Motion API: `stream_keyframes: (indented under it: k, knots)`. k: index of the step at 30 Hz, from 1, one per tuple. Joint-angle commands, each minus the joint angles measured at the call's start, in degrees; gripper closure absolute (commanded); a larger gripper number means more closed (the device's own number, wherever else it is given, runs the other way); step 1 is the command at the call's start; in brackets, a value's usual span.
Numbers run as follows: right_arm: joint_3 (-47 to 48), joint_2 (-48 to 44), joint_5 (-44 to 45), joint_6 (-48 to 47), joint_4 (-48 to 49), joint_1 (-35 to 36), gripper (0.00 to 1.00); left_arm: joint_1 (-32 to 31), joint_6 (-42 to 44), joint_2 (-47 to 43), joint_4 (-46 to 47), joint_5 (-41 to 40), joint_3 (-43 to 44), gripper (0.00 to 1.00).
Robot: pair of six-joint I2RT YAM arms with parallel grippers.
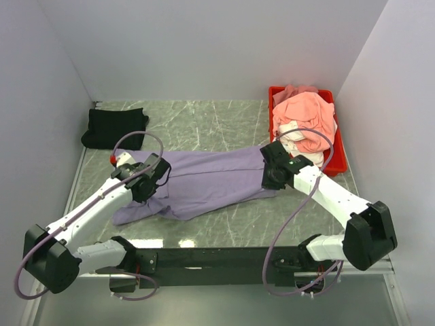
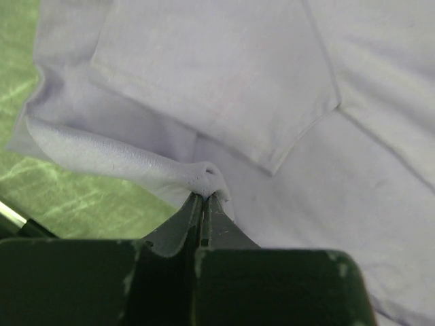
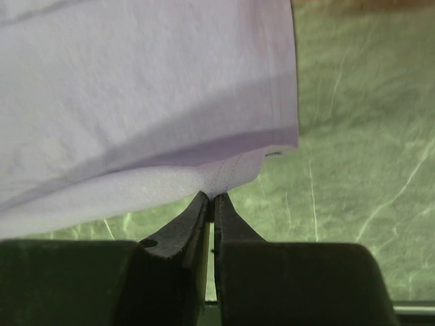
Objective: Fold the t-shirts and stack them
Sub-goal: Fold the tshirt
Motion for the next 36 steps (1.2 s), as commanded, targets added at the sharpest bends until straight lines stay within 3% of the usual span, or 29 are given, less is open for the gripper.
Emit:
stream_keyframes:
  k: [1, 7, 13, 26, 36]
  knots:
    - [3.6, 1.48, 1.66, -2.31, 2.38, -1.57, 0.97, 1.13, 4.56, 1.05, 2.73, -4.09, 3.24, 1.0]
    - [6.76, 4.46, 1.05, -3.72, 3.61, -2.8, 0.97, 3.33, 8.78, 3.69, 7.65, -6.29, 5.09, 1.0]
    - [9.49, 6.93, 0.52, -4.33, 3.44, -4.56, 0.97, 6.14, 7.82, 6.33, 6.95, -9.28, 6.5, 0.99]
    - [12.48, 11.06, 1.13, -5.65, 0.45, -6.32, 0.96, 13.7, 14.14, 4.22, 14.86, -8.41, 4.74, 1.0]
    - [11.25, 10.36, 1.75, -7.32, -3.15, -6.49, 0.97, 16.16, 13.71, 2.64, 13.46, -9.2, 5.0, 0.99]
